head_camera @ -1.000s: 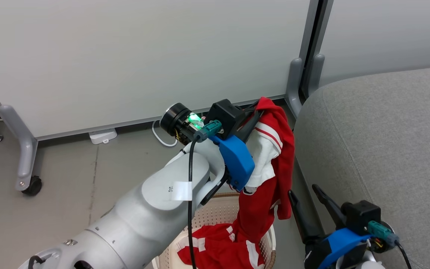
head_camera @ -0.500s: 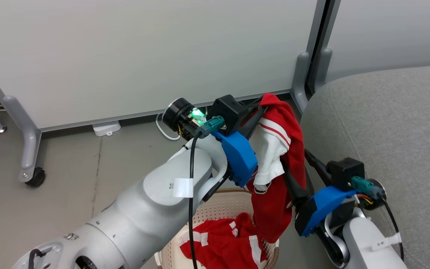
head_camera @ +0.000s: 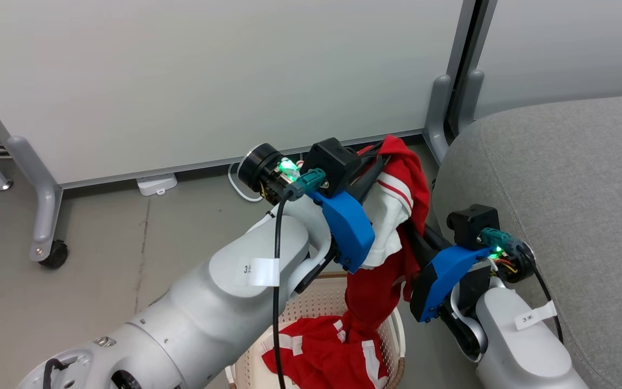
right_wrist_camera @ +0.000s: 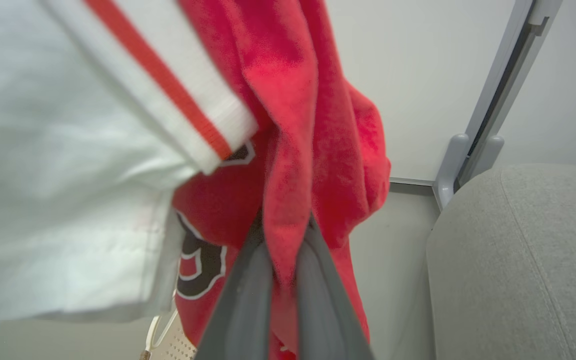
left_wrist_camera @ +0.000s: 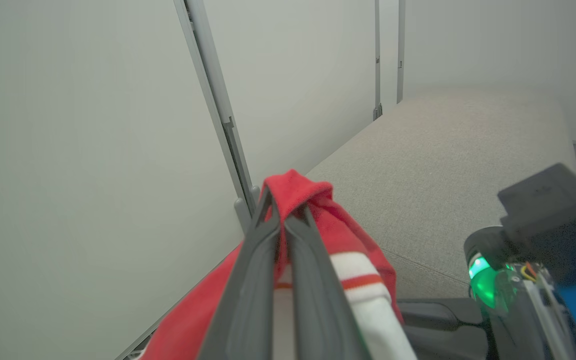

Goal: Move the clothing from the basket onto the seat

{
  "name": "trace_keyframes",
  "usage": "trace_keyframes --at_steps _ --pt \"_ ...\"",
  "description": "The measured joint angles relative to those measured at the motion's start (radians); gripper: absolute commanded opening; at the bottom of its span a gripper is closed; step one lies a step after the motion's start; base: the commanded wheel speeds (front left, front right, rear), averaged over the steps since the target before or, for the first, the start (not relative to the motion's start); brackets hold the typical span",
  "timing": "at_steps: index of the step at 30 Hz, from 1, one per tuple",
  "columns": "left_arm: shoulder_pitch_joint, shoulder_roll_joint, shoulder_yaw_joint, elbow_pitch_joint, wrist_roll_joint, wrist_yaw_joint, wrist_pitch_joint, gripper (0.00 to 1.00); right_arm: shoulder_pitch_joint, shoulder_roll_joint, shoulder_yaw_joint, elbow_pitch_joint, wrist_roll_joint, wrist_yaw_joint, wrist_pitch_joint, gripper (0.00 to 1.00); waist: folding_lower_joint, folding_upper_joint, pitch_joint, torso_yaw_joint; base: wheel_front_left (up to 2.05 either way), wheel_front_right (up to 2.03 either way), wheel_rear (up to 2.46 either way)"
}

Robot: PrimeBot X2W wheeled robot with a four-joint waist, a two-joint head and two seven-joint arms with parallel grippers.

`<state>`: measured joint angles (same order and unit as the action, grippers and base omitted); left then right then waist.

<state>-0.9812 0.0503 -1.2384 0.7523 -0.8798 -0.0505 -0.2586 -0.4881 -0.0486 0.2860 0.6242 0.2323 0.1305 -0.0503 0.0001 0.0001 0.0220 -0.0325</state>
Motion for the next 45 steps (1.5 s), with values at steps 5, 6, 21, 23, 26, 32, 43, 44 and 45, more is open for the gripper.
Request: trace_keyframes --at_steps 5,6,21,23,26,32,43,44,45 --pt "0.0 0.0 -0.001 0.006 -0.018 0.0 0.0 0.0 -0.006 0.0 0.018 0.032 0.019 0.0 -0.025 0.0 0.0 0.0 -0.004 -0.002 0.0 0.0 0.0" --pt "0.0 0.0 -0.002 0.009 -0.019 0.0 0.0 0.0 -0.006 0.0 0.021 0.036 0.025 0.0 -0.028 0.0 0.0 0.0 -0.006 -0.003 0.0 0.0 0.0" --pt "0.0 0.0 -0.003 0.016 -0.037 -0.002 -0.003 0.0 -0.023 0.0 0.039 0.074 0.051 0.0 -0.057 0.0 0.0 0.0 -0.02 -0.023 0.0 0.0 0.0" --pt "0.003 0.0 -0.003 0.017 -0.036 -0.002 -0.003 0.0 -0.023 0.0 0.04 0.076 0.051 0.0 -0.058 0.0 0.0 0.0 -0.02 -0.024 0.0 0.0 0.0" --pt "0.011 0.0 -0.001 0.017 -0.036 -0.002 -0.003 0.0 -0.023 0.0 0.04 0.081 0.051 0.0 -0.061 0.0 0.0 0.0 -0.023 -0.025 0.0 0.0 0.0" --pt "0.042 0.0 0.042 -0.011 -0.035 0.007 -0.003 1.0 -0.023 0.0 0.036 0.09 0.053 0.0 -0.071 0.0 -0.0001 0.0 -0.028 -0.024 0.0 0.0 0.0" --pt "0.286 0.015 0.272 -0.147 0.162 -0.002 -0.004 1.0 -0.022 0.0 0.002 0.082 0.039 0.0 -0.084 0.0 -0.0001 0.0 -0.026 -0.006 0.0 0.0 0.0" --pt "0.315 0.021 0.299 -0.162 0.182 -0.002 -0.004 1.0 -0.021 0.0 0.001 0.079 0.037 0.0 -0.085 0.0 -0.0001 0.0 -0.026 -0.004 0.0 0.0 0.0" --pt "0.343 0.03 0.326 -0.177 0.205 -0.003 -0.004 1.0 -0.02 0.0 -0.002 0.075 0.034 0.0 -0.085 0.0 -0.0001 0.0 -0.026 -0.003 0.0 0.0 0.0"
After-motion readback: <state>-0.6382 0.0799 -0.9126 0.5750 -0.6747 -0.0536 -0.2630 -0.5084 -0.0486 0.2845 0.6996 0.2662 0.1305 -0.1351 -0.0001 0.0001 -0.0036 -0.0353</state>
